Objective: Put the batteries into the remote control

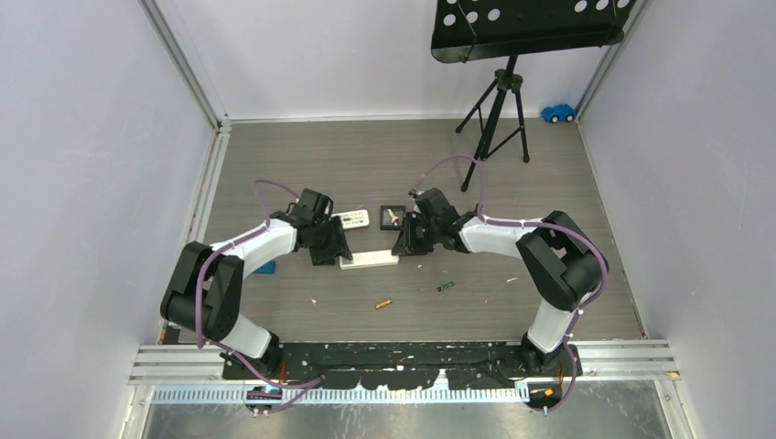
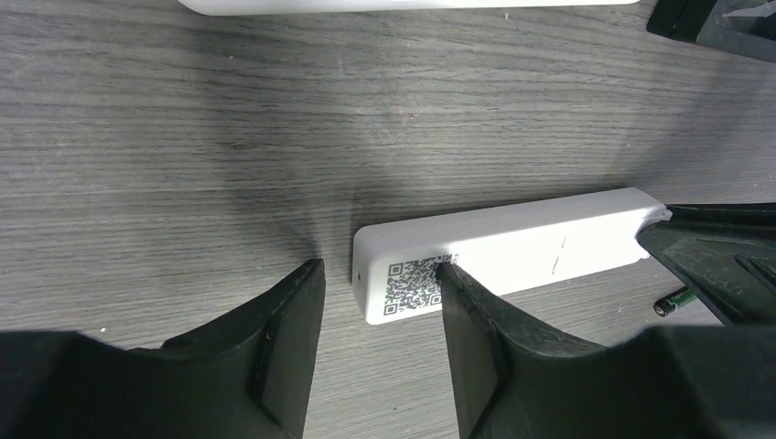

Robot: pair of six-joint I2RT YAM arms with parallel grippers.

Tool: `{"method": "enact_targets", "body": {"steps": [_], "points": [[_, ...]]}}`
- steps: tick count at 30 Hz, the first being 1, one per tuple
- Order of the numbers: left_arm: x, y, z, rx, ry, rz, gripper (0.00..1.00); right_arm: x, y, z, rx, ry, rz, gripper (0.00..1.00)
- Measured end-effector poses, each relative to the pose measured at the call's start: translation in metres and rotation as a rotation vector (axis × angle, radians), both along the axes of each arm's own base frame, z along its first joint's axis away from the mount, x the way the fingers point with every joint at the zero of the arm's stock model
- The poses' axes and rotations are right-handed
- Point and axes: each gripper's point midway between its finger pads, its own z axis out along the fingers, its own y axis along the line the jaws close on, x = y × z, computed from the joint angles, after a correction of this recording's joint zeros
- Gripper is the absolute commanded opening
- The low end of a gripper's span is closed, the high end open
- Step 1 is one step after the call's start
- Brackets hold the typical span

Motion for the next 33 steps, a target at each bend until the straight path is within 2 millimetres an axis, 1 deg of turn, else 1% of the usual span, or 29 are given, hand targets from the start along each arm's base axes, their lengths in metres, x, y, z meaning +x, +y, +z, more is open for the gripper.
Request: {"method": "enact_targets", "body": {"steps": [12, 17, 22, 27, 30, 33], "points": [[0.001, -0.001, 0.0, -0.004, -0.003, -0.002, 0.46, 0.0, -0.001, 0.0, 0.078, -0.039, 0.024, 0.23], [0.001, -0.002, 0.001, -0.009, -0.003, -0.004, 0.45, 0.0, -0.001, 0.0, 0.078, -0.04, 0.028, 0.23], [0.001, -0.004, 0.001, -0.019, -0.003, -0.007, 0.41, 0.0, 0.001, -0.001, 0.062, -0.033, 0.016, 0.22], [0.0, -0.007, 0.001, -0.044, 0.0, -0.008, 0.35, -0.002, 0.005, -0.002, -0.002, -0.055, -0.058, 0.22], [0.0, -0.007, 0.0, -0.06, 0.006, -0.002, 0.32, -0.003, 0.007, -0.007, -0.057, -0.069, -0.12, 0.22], [0.0, -0.007, 0.0, -0.075, 0.009, 0.004, 0.31, -0.003, 0.009, -0.008, -0.11, -0.08, -0.186, 0.23]]}}
